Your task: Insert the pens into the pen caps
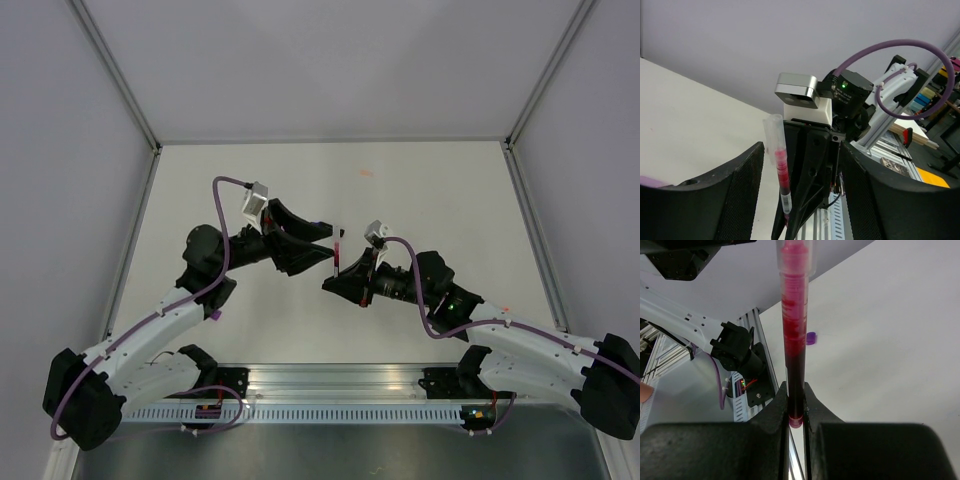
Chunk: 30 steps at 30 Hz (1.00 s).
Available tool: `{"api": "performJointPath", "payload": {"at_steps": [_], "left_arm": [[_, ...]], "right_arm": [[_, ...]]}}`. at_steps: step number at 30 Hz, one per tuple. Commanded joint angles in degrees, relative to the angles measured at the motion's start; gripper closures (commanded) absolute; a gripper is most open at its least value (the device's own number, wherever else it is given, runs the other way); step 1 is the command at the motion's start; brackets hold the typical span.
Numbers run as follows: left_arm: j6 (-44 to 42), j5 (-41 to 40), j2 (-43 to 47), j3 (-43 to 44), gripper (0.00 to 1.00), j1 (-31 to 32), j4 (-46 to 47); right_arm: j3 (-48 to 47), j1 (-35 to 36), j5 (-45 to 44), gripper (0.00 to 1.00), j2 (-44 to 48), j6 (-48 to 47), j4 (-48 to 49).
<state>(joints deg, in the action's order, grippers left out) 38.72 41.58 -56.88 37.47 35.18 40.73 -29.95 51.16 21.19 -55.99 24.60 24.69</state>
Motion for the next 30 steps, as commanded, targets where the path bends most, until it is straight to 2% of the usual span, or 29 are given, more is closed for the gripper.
{"api": "performJointPath", "payload": {"at_steps": [1, 7, 17, 19, 21, 22, 23, 24, 26, 30], "left_arm": [[-4.35, -2.73, 0.46, 4.97, 0.33, 0.24, -6.09], [-6.64, -5.20, -0.68, 8.31, 0.31, 0.24, -11.81], [-6.64, -3.35, -4.46, 10.25, 0.32, 0.24, -11.64], [-6.73, -2.39, -4.99, 9.73, 0.37, 0.15, -11.20], [-6.64, -1.60, -5.26, 9.02, 0.46, 0.24, -11.11], [-6.64, -1.16, -5.60, 8.50, 0.54, 0.24, -11.02], [-6.29, -0.37, -5.69, 8.15, 0.73, 0.15, -10.76], [-6.11, 0.07, -5.70, 7.71, 0.84, 0.24, -10.50], [-5.59, 1.48, -5.43, 5.86, 0.98, 0.24, -9.01], [-2.87, 2.80, -4.90, 2.00, 0.98, 0.24, -5.32]], "right_arm": [[-2.48, 0.17, 1.66, 1.00, -0.18, -0.43, 2.82], [-2.65, 0.52, 1.75, 1.00, -0.17, -0.34, 2.82], [-2.74, 0.79, 1.92, 1.00, -0.88, -0.43, 2.82], [-2.83, 0.79, 1.92, 1.00, -0.88, -0.43, 2.82], [-2.83, 0.79, 1.93, 1.00, -0.88, -0.43, 2.73], [-2.74, 0.79, 1.84, 1.00, -0.88, -0.43, 2.65], [-2.91, 0.79, 1.75, 1.00, -0.79, -0.52, 2.56], [-2.83, 0.79, 1.05, 1.00, -0.70, -0.69, 2.12], [-2.74, 0.79, -0.88, 1.00, 0.26, -1.22, 1.33], [-4.05, 0.70, -5.80, 1.00, 3.07, -3.32, -1.47]]}}
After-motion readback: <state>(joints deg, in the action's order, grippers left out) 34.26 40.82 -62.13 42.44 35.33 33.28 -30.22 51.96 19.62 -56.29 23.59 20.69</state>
